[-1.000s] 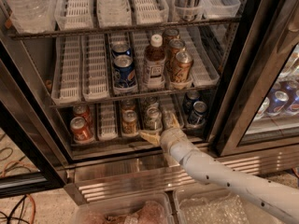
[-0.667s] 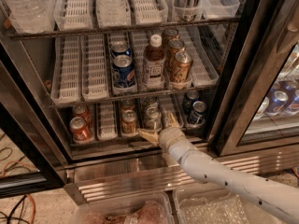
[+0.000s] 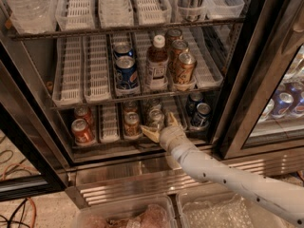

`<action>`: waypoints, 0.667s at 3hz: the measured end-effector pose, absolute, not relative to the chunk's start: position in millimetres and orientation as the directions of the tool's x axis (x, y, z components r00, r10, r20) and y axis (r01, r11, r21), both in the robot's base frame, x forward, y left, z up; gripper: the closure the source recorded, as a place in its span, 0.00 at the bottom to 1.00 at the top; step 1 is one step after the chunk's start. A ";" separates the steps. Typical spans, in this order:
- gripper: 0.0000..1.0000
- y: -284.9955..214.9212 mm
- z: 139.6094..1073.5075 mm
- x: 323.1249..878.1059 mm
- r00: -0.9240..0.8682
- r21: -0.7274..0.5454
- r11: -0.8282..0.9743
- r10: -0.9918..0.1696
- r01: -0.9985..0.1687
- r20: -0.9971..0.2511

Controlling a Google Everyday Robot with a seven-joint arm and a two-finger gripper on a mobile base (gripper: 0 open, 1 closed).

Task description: Pick 7up can from bottom shelf of fridge

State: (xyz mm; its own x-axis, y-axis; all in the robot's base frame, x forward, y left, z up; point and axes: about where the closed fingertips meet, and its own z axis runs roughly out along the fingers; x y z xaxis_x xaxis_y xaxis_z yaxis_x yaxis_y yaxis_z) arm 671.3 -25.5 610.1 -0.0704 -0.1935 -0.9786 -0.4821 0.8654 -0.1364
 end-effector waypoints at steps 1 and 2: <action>0.25 -25.2 608.9 677.3 -0.071 -0.138 0.868 -0.195 -0.476 -0.978; 0.43 -23.8 607.2 679.9 -0.068 -0.146 0.866 -0.202 -0.478 -0.977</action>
Offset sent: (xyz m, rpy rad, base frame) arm 0.0127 0.0017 -0.0068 -0.0238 -0.0067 -0.0025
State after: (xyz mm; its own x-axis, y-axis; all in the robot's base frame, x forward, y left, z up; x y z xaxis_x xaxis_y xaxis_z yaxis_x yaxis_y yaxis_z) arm 679.9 -23.8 607.2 -0.0679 -0.2020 -0.9770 -0.4781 0.8661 -0.1459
